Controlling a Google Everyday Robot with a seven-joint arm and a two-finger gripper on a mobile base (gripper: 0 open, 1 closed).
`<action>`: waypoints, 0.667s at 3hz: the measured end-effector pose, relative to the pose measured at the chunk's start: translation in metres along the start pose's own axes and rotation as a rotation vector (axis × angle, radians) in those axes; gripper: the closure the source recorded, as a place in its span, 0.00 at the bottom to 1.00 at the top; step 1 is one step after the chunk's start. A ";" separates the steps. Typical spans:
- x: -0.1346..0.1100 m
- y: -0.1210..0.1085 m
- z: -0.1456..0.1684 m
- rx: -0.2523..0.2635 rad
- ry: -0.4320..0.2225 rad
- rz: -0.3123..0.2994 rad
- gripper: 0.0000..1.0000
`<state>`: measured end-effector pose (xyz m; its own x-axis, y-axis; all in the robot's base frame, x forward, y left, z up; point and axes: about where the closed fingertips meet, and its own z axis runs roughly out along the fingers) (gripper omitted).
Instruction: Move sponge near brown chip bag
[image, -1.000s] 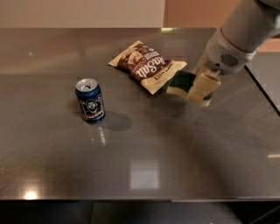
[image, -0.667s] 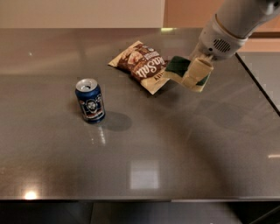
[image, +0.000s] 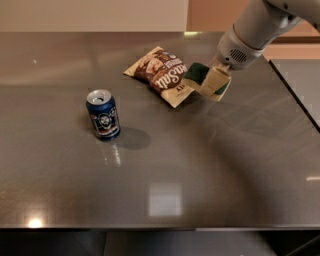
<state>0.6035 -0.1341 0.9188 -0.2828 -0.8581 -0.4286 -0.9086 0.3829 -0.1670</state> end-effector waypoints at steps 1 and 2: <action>0.002 -0.006 0.026 -0.003 0.006 -0.001 0.57; 0.001 -0.011 0.045 -0.003 0.001 0.003 0.35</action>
Offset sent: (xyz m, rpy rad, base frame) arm 0.0372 0.0140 -0.0562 0.0109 -0.0049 -0.0110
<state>0.6271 -0.1240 0.8797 -0.2857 -0.8572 -0.4285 -0.9086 0.3845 -0.1633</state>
